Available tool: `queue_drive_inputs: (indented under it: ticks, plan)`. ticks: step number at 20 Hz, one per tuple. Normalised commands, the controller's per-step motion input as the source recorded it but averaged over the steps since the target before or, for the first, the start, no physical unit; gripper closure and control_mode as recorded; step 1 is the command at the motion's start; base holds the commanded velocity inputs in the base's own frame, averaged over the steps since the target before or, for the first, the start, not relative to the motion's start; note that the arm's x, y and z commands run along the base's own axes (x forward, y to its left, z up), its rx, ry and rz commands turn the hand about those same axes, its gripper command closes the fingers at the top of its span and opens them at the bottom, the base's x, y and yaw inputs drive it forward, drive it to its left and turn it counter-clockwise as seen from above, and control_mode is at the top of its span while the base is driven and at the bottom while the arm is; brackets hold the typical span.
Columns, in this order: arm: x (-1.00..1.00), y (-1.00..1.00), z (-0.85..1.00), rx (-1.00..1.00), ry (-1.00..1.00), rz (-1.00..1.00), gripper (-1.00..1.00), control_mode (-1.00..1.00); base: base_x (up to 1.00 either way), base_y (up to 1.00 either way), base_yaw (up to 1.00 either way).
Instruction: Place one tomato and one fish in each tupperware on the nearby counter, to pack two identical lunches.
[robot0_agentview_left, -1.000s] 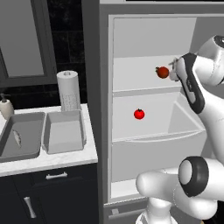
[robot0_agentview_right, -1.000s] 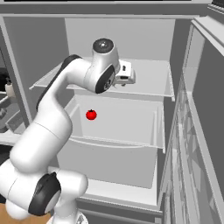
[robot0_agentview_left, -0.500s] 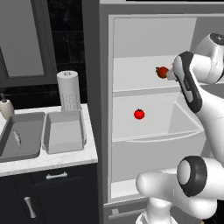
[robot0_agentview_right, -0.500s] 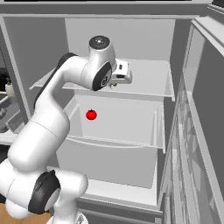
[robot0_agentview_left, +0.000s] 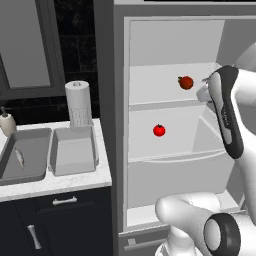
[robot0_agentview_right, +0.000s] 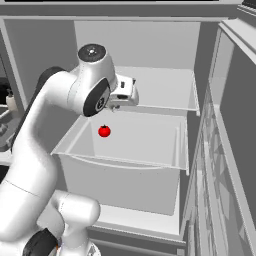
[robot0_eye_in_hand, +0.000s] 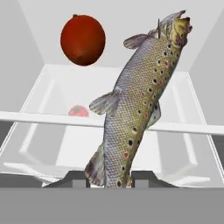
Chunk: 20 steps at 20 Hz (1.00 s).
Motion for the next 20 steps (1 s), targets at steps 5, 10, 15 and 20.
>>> queue_drive_inputs:
  ticks: [5, 10, 15, 20]
  plan:
    - [-1.00, 0.31, 0.00, 0.00, 0.00, 0.00, 1.00, -1.00, 0.00, 0.00, 0.00]
    - [-1.00, 0.40, -0.02, 0.00, 0.00, 0.00, 1.00, -1.00, 0.00, 0.00, 0.00]
    - [-0.83, 0.11, -0.46, 0.00, 0.00, 0.00, 1.00, -1.00, 0.00, 0.00, 0.00]
    - [-0.73, 0.51, -0.04, 0.01, -0.04, -0.01, 1.00, -1.00, 0.00, 0.00, 0.00]
